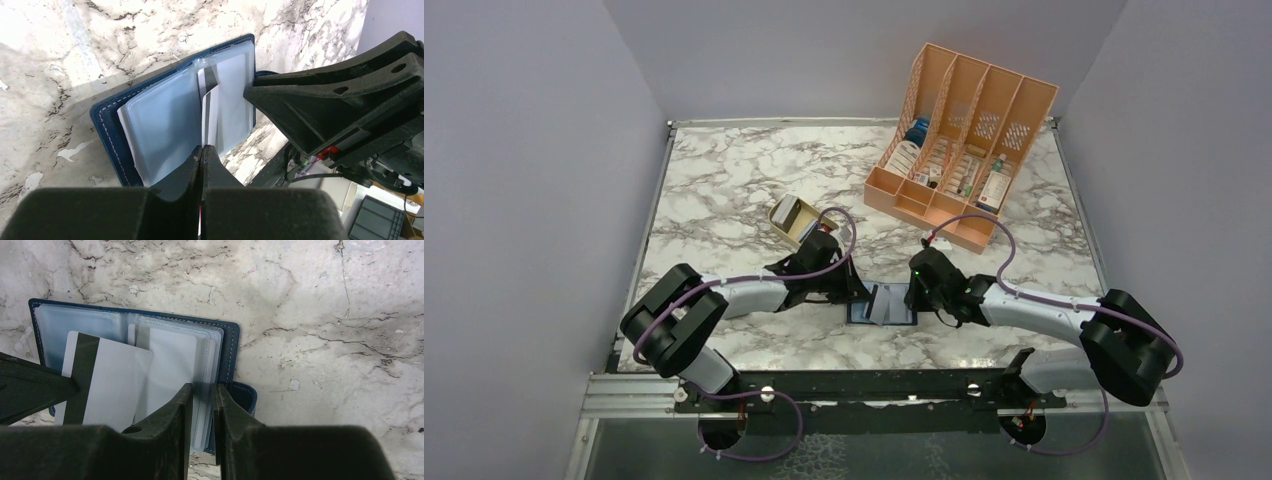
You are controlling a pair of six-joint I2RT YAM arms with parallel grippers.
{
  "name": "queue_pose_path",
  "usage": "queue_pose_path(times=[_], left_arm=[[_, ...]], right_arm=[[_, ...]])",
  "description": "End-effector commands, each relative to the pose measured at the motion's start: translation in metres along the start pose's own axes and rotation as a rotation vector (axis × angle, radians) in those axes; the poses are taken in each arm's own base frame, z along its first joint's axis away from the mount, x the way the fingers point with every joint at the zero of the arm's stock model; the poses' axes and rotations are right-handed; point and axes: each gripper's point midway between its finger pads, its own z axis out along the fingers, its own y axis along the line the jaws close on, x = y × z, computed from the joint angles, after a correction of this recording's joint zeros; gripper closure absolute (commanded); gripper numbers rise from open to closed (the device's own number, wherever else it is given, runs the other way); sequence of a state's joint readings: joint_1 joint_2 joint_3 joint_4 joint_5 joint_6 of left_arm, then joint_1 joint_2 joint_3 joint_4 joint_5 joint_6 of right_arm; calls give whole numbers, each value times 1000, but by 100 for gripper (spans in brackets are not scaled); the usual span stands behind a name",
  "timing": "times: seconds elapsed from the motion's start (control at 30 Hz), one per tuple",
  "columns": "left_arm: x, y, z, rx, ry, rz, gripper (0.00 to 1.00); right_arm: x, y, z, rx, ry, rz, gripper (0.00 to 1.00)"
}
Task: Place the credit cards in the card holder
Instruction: Insert the credit card into the card holder.
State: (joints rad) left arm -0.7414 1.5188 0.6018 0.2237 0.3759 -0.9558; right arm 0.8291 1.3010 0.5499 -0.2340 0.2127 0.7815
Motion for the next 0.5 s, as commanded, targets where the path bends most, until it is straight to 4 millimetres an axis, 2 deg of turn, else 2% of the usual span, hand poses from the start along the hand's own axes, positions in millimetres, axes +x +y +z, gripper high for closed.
queue_pose_path(times=[0.0,0.37,0.47], left_arm=[[2,13,4,-48,-28,-26,100],[-10,17,10,-83,-123,-35,100],[-8,20,15,-101,-117,-24,100]], right_arm=[[26,-5,0,-13,87,-1,80],[31,1,-3,-56,95,36,78],[34,3,-3,-76,103,50,78]])
